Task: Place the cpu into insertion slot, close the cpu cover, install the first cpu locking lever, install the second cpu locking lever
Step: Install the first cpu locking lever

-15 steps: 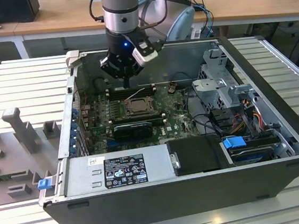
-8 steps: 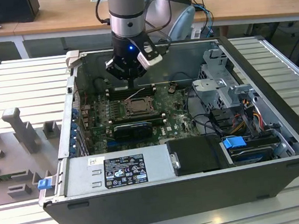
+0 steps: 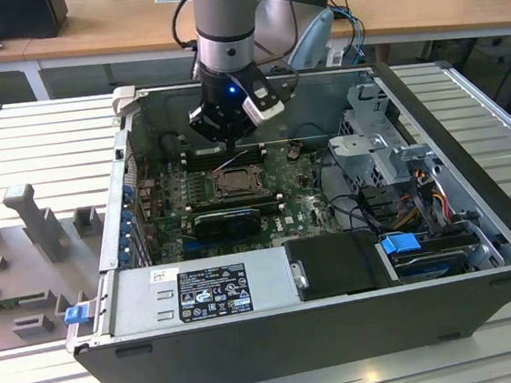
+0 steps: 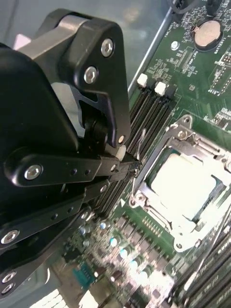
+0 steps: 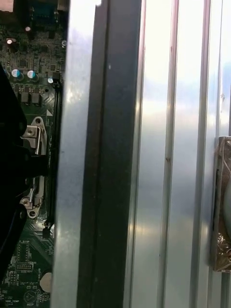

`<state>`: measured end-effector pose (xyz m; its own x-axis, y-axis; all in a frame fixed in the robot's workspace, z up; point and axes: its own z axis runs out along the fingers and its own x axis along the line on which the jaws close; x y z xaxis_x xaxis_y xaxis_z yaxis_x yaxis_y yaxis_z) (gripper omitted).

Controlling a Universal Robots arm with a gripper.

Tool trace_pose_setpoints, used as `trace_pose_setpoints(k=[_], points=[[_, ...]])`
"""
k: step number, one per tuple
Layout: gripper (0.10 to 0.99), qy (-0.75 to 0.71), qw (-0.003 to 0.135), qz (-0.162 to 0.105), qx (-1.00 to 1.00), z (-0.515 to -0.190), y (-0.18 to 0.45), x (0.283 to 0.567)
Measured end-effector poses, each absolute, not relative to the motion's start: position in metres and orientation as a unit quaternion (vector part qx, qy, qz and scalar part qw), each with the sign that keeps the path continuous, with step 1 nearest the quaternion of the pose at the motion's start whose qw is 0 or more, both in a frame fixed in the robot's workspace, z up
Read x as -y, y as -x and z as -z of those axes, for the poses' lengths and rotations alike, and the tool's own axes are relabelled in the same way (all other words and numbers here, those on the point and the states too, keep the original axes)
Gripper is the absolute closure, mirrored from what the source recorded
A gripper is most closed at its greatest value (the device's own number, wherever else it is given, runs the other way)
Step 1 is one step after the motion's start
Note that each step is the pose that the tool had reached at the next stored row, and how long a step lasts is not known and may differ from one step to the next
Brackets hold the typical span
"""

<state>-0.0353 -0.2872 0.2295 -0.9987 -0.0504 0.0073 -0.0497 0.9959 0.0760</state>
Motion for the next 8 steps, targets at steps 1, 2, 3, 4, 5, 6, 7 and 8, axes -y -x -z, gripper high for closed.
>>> trace_pose_setpoints(k=[1, 2, 3, 4, 5, 6, 7, 8], points=[[0.980, -0.025, 0.005, 0.038, 0.999, -0.2286, 0.0349, 0.2863], [0.980, -0.025, 0.005, 0.038, 0.999, -0.2280, 0.0347, 0.2853], [0.980, -0.025, 0.005, 0.038, 0.999, -0.2277, 0.0344, 0.2844], [0.980, -0.025, 0.005, 0.038, 0.999, -0.2275, 0.0336, 0.2836], [0.980, -0.025, 0.005, 0.038, 0.999, -0.2273, 0.0322, 0.2831], [0.980, -0.025, 0.005, 0.038, 0.999, -0.2271, 0.0295, 0.2830], [0.980, -0.025, 0.005, 0.038, 0.999, -0.2266, 0.0276, 0.2830], [0.980, -0.025, 0.005, 0.038, 0.999, -0.2258, 0.0250, 0.2830]])
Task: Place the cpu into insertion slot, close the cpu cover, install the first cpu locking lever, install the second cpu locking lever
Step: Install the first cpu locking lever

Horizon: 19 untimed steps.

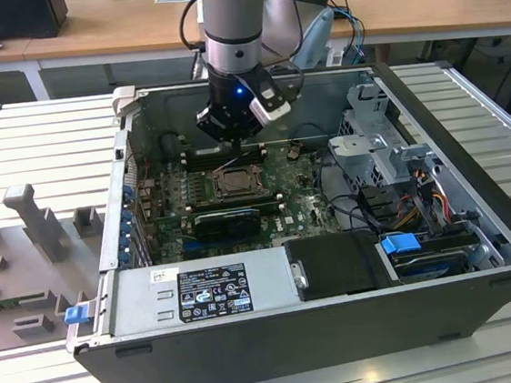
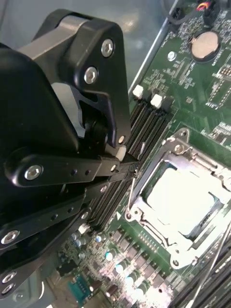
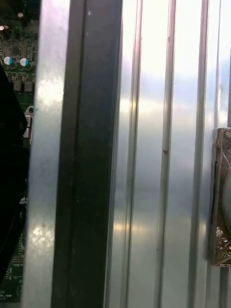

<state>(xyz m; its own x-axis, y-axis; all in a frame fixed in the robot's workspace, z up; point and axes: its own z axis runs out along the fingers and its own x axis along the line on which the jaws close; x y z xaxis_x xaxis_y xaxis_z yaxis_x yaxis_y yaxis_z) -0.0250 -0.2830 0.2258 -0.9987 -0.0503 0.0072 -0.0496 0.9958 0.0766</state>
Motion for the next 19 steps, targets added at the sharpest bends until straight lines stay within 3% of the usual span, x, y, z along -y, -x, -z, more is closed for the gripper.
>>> trace_pose_setpoints(k=[19], points=[[0.980, -0.025, 0.005, 0.029, 0.999, -0.203, 0.015, 0.282]])
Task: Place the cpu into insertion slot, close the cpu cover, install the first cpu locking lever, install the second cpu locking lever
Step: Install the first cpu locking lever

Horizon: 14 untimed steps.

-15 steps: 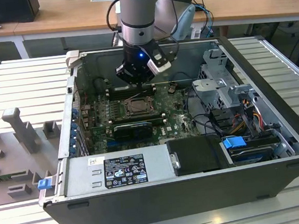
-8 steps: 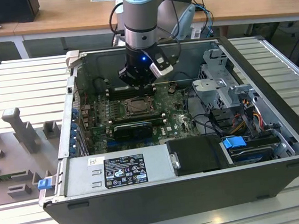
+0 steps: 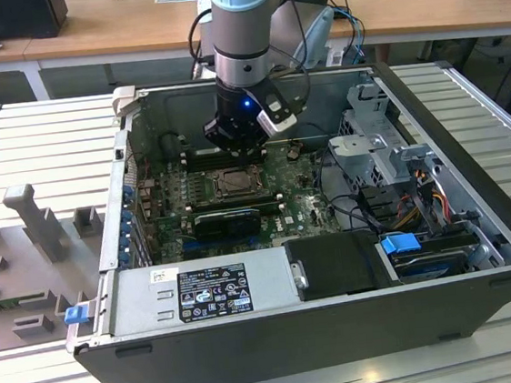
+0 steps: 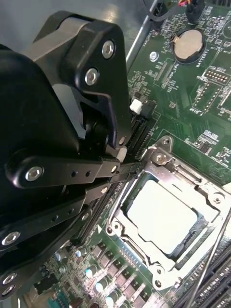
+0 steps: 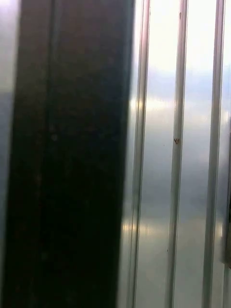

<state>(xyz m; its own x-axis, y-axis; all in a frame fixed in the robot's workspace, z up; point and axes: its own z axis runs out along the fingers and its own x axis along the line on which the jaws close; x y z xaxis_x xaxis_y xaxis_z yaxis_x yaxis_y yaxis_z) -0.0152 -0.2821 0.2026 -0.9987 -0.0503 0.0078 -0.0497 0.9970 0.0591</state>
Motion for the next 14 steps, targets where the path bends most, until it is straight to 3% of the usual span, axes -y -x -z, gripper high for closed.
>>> trace_pose_setpoints(k=[7, 14], points=[[0.980, -0.025, 0.005, 0.034, 0.999, -0.201, 0.014, 0.282], [0.980, -0.025, 0.005, 0.034, 0.999, -0.220, 0.014, 0.283]])
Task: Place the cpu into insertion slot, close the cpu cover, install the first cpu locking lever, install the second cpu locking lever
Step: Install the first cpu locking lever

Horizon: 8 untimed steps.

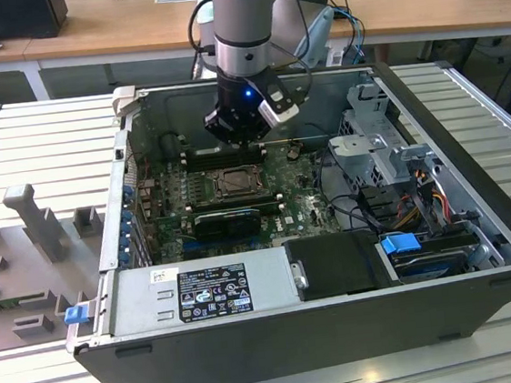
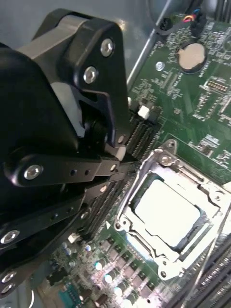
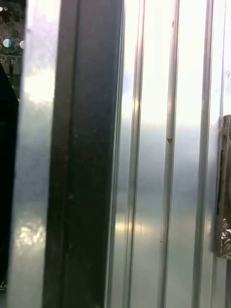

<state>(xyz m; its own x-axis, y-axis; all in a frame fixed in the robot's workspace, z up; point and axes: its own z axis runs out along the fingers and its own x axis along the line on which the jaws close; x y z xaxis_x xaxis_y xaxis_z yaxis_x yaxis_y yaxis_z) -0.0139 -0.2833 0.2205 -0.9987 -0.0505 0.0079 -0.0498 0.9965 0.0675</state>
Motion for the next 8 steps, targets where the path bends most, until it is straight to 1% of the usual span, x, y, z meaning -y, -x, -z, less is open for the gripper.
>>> trace_pose_setpoints(k=[8], points=[[0.980, -0.025, 0.005, 0.034, 0.999, -0.2204, 0.0139, 0.2882]])
